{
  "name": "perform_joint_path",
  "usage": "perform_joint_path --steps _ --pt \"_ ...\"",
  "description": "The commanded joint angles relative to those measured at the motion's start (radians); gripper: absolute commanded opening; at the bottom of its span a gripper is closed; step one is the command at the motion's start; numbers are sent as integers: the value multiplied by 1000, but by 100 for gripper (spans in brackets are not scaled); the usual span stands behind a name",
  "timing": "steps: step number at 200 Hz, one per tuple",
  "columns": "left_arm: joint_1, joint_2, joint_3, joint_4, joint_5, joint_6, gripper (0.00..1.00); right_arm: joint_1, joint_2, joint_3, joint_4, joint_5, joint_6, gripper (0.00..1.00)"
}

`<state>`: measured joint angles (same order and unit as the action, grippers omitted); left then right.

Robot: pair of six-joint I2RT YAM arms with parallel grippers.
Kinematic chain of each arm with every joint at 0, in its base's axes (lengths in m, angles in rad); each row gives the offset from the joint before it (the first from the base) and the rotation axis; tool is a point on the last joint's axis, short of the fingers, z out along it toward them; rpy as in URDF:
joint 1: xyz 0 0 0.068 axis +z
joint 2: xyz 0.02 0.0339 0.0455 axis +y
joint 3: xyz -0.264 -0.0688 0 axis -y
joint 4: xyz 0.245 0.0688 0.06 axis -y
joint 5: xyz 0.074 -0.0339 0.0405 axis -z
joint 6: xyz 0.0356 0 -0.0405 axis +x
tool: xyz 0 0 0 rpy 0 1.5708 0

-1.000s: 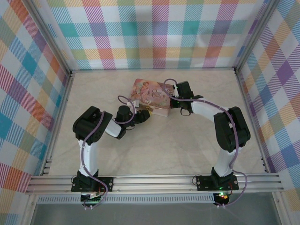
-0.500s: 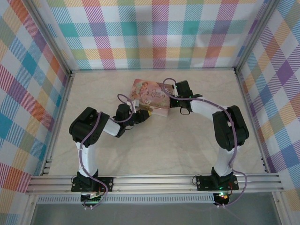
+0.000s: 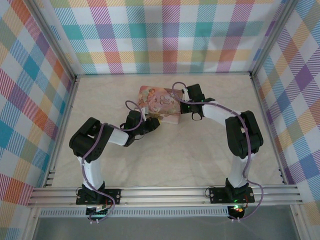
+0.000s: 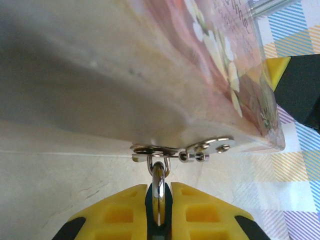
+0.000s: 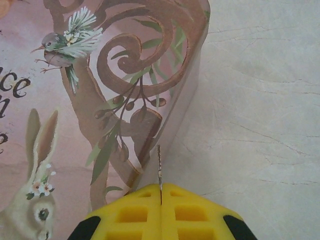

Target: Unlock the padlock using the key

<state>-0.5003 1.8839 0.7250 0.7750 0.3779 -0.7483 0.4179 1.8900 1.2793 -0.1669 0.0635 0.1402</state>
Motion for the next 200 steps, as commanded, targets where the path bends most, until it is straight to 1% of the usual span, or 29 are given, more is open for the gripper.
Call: perform_joint_path --steps 1,35,86,126,150,200 --pt "-75 -28 4 -167 109 -52 4 12 -21 5 -8 -3 -14 0" --pt "-89 -90 39 -256 59 -117 4 -5 -99 -62 -49 40 12 0" --pt "-100 -184 132 -412 -24 -155 4 -17 -240 -175 -111 88 46 0" --pt "-104 -223 175 -449 -56 -195 4 -24 -368 -259 -164 93 74 0" --pt "-104 -225 201 -461 -52 -202 4 -25 -473 -324 -157 28 95 0" --pt "-105 -198 225 -438 -30 -217 4 -28 -728 -481 -57 -236 177 0"
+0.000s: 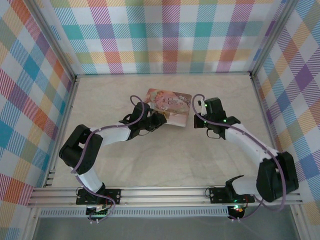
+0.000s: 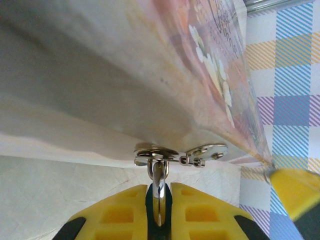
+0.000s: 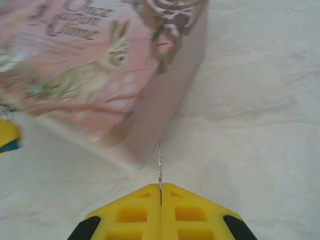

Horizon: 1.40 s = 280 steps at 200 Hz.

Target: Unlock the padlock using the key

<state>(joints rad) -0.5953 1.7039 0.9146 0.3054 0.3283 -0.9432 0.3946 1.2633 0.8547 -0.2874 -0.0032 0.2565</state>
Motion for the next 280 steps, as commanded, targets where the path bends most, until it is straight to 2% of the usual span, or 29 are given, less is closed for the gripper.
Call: perform_joint_path --steps 1,49,117,152,180,220,280 --pt "-10 -19 35 32 20 -22 4 -5 -106 -58 66 -175 62 0" --pt "-11 -11 12 71 24 -37 5 -5 -303 -106 79 -369 100 0" --pt "-10 5 18 114 48 -60 5 -5 -423 -116 114 -549 257 0" --pt "-9 12 18 129 58 -72 6 -6 -475 -176 217 -576 389 0" --pt "-9 10 15 137 66 -78 6 -4 -476 -273 371 -593 535 0" --pt "-9 13 15 138 72 -78 6 -2 -454 -428 581 -539 687 0" --pt "-9 26 23 145 81 -89 6 12 -349 -524 751 -506 763 0"
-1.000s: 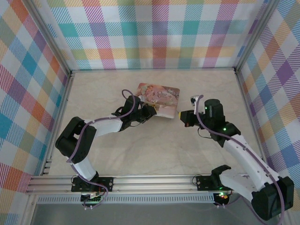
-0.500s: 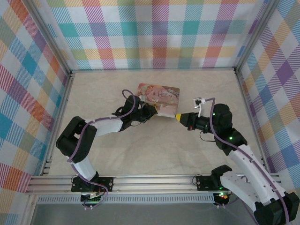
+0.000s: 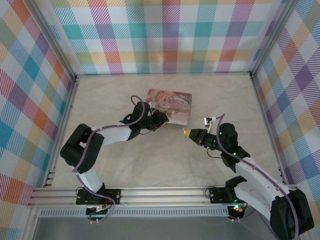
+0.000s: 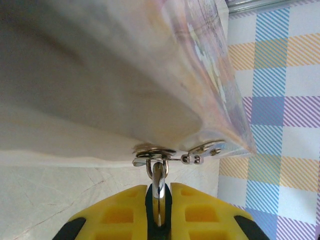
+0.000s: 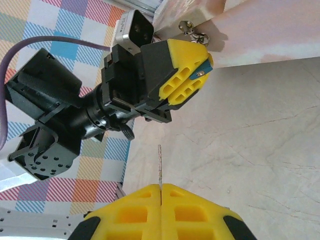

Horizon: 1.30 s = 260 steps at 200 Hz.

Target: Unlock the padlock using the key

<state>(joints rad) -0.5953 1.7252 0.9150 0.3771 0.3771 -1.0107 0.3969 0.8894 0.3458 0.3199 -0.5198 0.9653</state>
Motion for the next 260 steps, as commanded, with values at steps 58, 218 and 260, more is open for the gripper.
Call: perform_joint_path --steps 58,218,260 --pt "-9 13 25 88 34 -29 6 23 51 -10 170 34 92 0" --pt "-11 53 -11 230 55 -92 7 108 505 30 603 92 213 0" --pt "-11 60 -20 251 57 -101 7 109 572 57 658 93 225 0"
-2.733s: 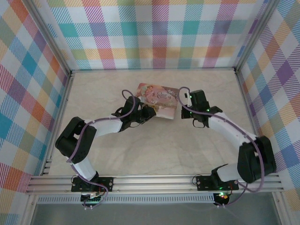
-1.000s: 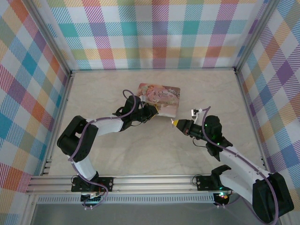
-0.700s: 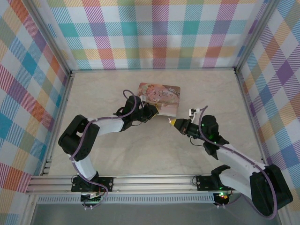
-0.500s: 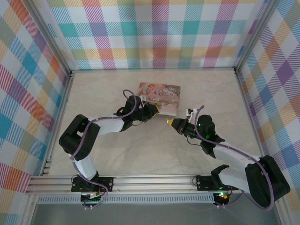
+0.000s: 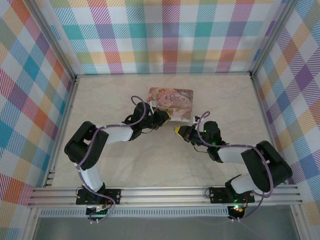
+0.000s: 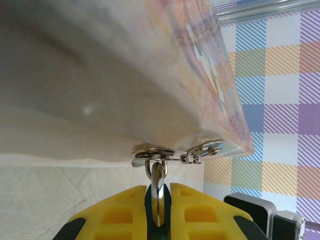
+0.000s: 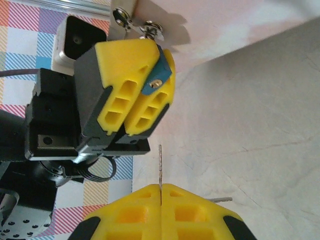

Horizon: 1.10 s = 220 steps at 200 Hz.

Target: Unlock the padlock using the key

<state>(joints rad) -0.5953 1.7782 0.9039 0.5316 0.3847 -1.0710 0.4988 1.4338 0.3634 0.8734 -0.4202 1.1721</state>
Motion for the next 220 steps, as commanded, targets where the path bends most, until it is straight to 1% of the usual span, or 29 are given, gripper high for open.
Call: perform_joint_path --steps 1,45,78,136,220 --pt "-11 7 -9 97 49 -41 7 7 29 41 107 -5 19 0" --pt "-12 13 -13 117 51 -53 7 7 112 64 186 -11 52 0" --pt "-14 18 -16 127 55 -60 7 7 152 84 210 -15 64 0" --pt "-14 21 -22 150 57 -70 7 7 193 96 242 -12 80 0" --pt "-14 21 -32 173 62 -78 7 7 226 113 240 -8 83 0"
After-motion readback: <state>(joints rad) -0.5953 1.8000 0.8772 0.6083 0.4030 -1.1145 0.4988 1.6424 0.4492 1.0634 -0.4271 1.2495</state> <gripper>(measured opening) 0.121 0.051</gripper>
